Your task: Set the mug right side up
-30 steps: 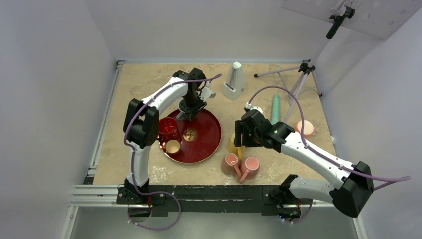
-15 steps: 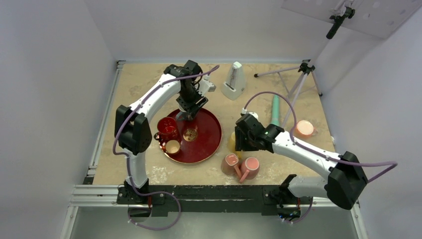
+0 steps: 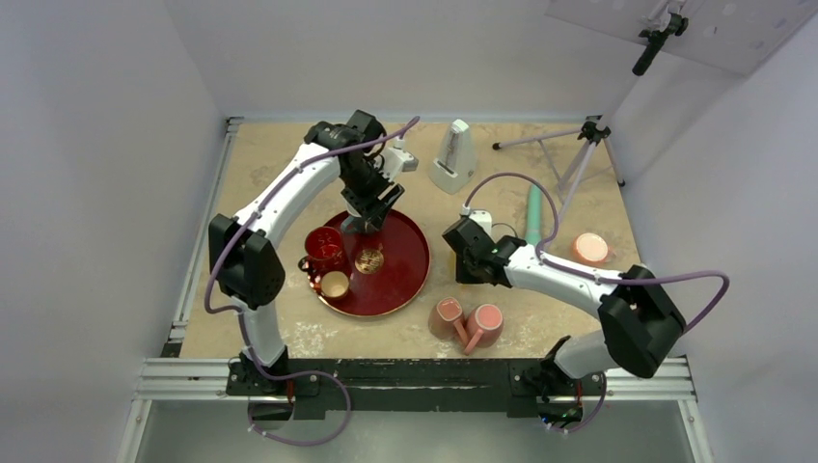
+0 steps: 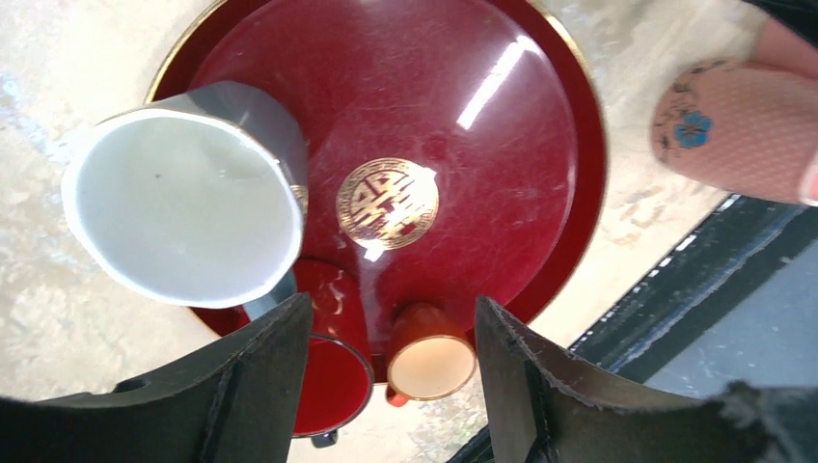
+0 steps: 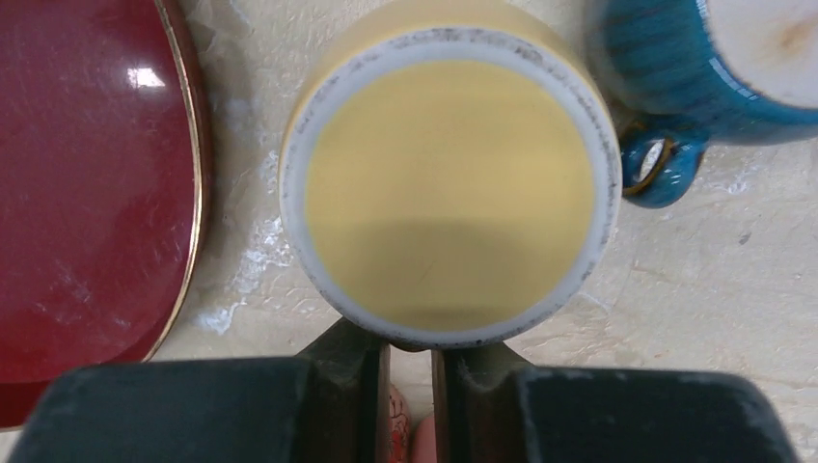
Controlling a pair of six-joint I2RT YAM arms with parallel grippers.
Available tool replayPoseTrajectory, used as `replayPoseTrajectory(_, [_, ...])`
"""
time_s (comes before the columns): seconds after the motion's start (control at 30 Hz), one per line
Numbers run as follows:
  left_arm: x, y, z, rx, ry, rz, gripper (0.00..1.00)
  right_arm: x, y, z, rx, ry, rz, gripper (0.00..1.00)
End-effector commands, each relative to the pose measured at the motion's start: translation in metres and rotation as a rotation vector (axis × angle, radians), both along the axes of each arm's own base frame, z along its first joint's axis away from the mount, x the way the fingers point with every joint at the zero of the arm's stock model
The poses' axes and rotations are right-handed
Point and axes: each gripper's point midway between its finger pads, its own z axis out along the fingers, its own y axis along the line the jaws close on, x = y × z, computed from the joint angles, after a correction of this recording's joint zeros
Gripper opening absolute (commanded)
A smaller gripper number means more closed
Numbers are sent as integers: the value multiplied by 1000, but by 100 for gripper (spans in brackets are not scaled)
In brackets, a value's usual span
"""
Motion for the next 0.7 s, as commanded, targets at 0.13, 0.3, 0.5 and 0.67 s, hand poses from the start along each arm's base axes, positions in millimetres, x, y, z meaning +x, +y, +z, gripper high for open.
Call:
replayPoseTrajectory(0.13, [-11,-29,73,-373,27,60,75,47,7,99,94,-282,-85,0])
replayPoseTrajectory(0.3, [-10,-46,140,-628,-28,111,94,62,21,216,382,-543,-71,0])
replayPoseTrajectory(0.5, [-22,-73,214,-926,-57,34,95,52,19,339,878,-829,62,0])
replayPoseTrajectory(0.67, [-27,-90,250,-1083,16,-13,95,43,30,368,1000,-875,193,0])
